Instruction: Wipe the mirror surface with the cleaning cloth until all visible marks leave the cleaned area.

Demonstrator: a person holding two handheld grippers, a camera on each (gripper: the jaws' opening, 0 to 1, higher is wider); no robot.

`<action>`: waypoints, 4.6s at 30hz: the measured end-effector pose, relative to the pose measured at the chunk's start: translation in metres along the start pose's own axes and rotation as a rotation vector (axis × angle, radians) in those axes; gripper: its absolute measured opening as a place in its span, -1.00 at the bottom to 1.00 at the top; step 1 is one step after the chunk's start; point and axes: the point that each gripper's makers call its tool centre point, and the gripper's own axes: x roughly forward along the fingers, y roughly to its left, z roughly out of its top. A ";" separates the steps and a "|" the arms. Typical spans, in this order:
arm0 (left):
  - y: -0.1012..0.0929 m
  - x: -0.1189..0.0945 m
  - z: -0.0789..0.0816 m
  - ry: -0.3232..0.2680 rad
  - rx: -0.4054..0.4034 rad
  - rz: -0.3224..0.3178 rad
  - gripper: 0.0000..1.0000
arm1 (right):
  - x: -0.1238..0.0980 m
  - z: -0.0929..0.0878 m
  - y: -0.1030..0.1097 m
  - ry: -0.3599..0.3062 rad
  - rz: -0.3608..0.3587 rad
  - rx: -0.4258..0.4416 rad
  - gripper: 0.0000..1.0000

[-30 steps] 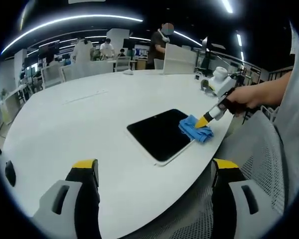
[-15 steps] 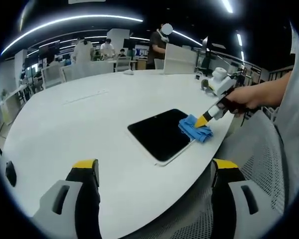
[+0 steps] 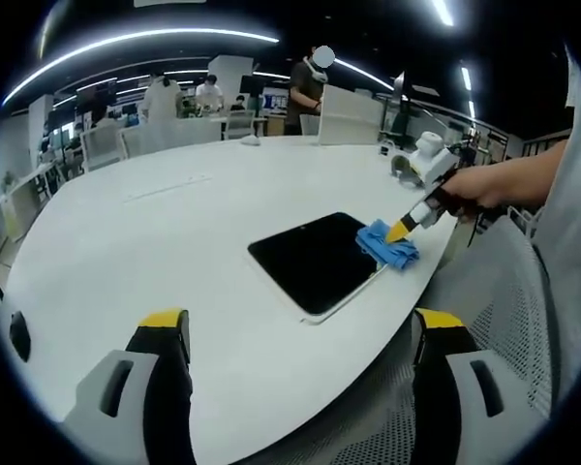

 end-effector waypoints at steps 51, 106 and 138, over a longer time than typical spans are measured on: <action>0.004 -0.001 0.005 -0.023 -0.023 0.017 0.95 | 0.016 0.047 -0.026 -0.017 -0.052 -0.051 -0.99; 0.009 0.000 0.002 -0.018 -0.015 0.031 0.93 | -0.023 0.110 -0.078 -0.130 -0.103 -0.006 -0.99; 0.011 0.000 0.002 -0.019 -0.011 0.039 0.92 | 0.015 0.074 -0.099 -0.078 -0.173 -0.026 -0.92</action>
